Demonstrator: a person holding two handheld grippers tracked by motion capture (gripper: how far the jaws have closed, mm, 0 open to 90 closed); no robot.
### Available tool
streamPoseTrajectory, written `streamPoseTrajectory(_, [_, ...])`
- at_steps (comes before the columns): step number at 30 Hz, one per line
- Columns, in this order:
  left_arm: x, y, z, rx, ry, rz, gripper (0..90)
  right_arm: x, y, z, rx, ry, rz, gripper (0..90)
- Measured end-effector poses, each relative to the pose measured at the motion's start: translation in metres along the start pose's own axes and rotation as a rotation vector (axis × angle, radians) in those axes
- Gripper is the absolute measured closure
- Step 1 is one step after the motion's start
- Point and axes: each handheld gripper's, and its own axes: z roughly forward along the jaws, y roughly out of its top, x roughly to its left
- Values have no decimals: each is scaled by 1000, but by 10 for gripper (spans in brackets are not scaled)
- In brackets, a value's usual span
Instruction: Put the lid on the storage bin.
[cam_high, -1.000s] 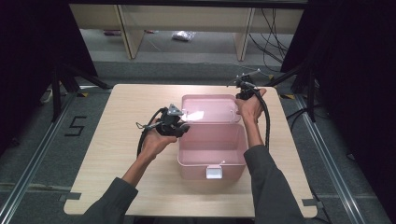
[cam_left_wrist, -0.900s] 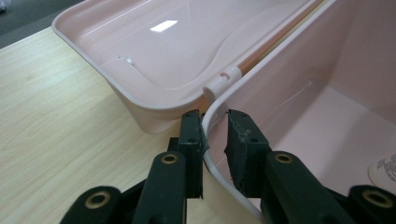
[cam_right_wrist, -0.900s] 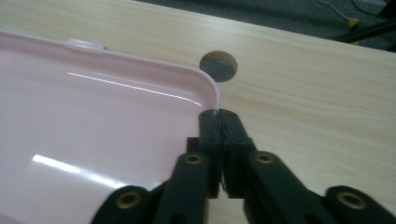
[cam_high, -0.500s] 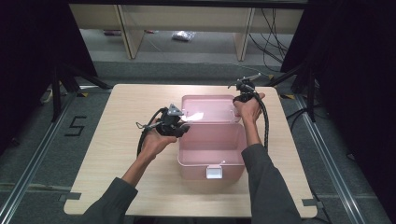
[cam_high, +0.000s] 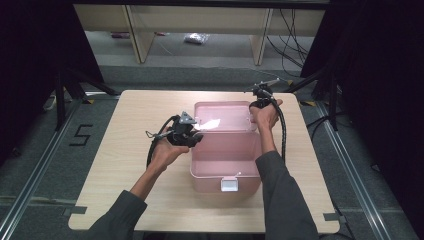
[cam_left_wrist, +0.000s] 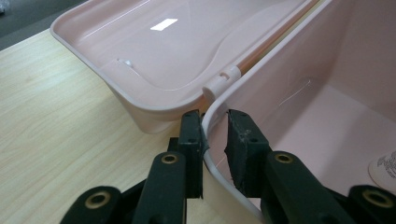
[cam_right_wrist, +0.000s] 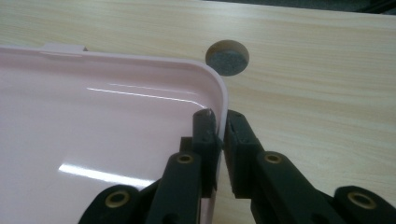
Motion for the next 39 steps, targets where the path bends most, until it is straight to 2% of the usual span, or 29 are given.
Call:
streamPoseTrajectory(1, [0, 0, 0, 2, 0, 2, 758, -1, 0, -1, -12, 3, -16, 847])
streamPoseTrajectory(4, [0, 0, 0, 1, 0, 1, 757, 1, 2, -6, -15, 2, -10, 849])
streamPoseTrajectory(5, [-1, 0, 0, -1, -2, -1, 757, 0, 2, -7, -21, 3, -29, 851])
streamPoseTrajectory(8, [-2, 2, 0, 2, 0, 8, 758, 0, 3, -14, -29, -1, -13, 853])
streamPoseTrajectory(10, [-3, 2, 1, 1, 6, 4, 758, -2, 3, -18, -49, -6, -30, 855])
streamPoseTrajectory(11, [-1, 3, 2, -7, 0, 33, 757, -1, 4, -21, -58, -9, -26, 855])
streamPoseTrajectory(12, [-3, 3, 1, 6, 7, 10, 757, -2, 4, -23, -65, -4, -46, 856])
streamPoseTrajectory(13, [-4, 3, 1, 6, 9, 13, 758, -2, 5, -27, -68, -6, -33, 858])
streamPoseTrajectory(14, [-4, 3, 1, 7, 9, 14, 757, -3, 5, -31, -84, 8, -38, 858])
streamPoseTrajectory(16, [-4, 4, 1, 9, 7, 18, 757, -2, 6, -37, -100, 6, -41, 859])
streamPoseTrajectory(17, [-5, 4, 1, 10, 11, 18, 757, 1, 7, -42, -101, 7, -20, 859])
streamPoseTrajectory(18, [-4, 3, 1, 9, 8, 18, 757, -1, 7, -44, -113, 10, -55, 859])
streamPoseTrajectory(20, [-4, 3, 1, 5, 6, 14, 757, -1, 7, -51, -135, -1, -71, 859])
streamPoseTrajectory(23, [-4, 3, 1, 8, 9, 15, 757, 1, 7, -62, -160, 11, -62, 860])
streamPoseTrajectory(25, [-4, 3, 2, 6, 10, 12, 756, 1, 8, -70, -175, 22, -81, 862])
streamPoseTrajectory(26, [-4, 2, 2, 6, 11, 12, 756, 4, 7, -74, -167, 30, -51, 863])
streamPoseTrajectory(27, [-6, 1, 1, 17, 20, -17, 756, 3, 7, -76, -177, 31, -66, 863])
streamPoseTrajectory(28, [-4, 2, 2, 5, 11, 13, 756, 3, 8, -79, -191, 25, -86, 864])
streamPoseTrajectory(29, [-4, 2, 1, 8, 11, 15, 756, 5, 7, -82, -199, 30, -84, 863])
streamPoseTrajectory(34, [-4, 1, 1, 2, 21, 8, 755, 6, 3, -98, -240, 21, -141, 864])
streamPoseTrajectory(36, [-4, 1, 1, 3, 19, 10, 754, 8, 0, -103, -254, 42, -127, 864])
streamPoseTrajectory(39, [-4, 1, 1, 6, 21, 13, 754, 8, -4, -112, -271, 44, -155, 864])
